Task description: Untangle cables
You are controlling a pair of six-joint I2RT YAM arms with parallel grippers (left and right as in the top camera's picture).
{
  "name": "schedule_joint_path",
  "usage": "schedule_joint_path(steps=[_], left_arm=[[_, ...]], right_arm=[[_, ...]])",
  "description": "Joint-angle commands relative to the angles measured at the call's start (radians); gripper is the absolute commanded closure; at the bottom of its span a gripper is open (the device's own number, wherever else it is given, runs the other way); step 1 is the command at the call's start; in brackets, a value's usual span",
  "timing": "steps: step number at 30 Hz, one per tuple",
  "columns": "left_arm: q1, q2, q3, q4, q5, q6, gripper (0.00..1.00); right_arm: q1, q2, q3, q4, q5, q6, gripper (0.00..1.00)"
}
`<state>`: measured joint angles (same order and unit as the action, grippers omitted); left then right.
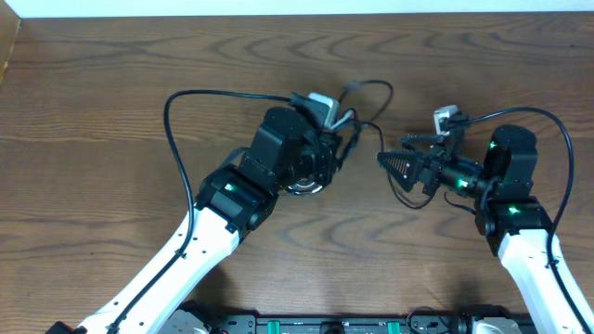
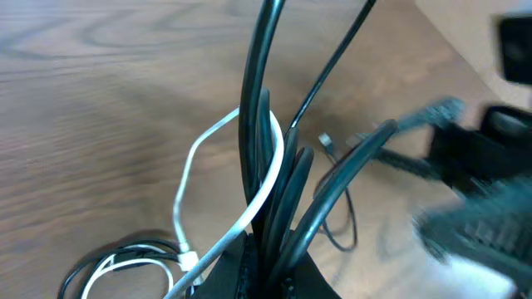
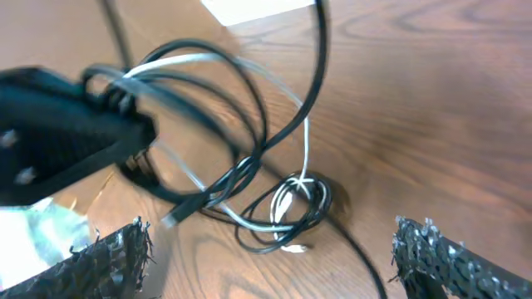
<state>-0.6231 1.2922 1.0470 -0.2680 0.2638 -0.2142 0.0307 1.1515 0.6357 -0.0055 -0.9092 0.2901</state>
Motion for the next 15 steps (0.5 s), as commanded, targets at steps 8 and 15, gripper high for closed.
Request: schedule_joint_path(steps=[8, 15], left_arm=[[0.002, -0.026, 0.016, -0.06, 0.109, 0.091, 0.92], [0.002, -0.026, 0.016, -0.061, 0.11, 0.103, 0.92]], right_arm=[[-0.008, -0.002, 0.01, -0.006, 0.016, 0.051, 0.06], [-0.008, -0.002, 0.01, -0.002, 0.017, 0.053, 0.05]])
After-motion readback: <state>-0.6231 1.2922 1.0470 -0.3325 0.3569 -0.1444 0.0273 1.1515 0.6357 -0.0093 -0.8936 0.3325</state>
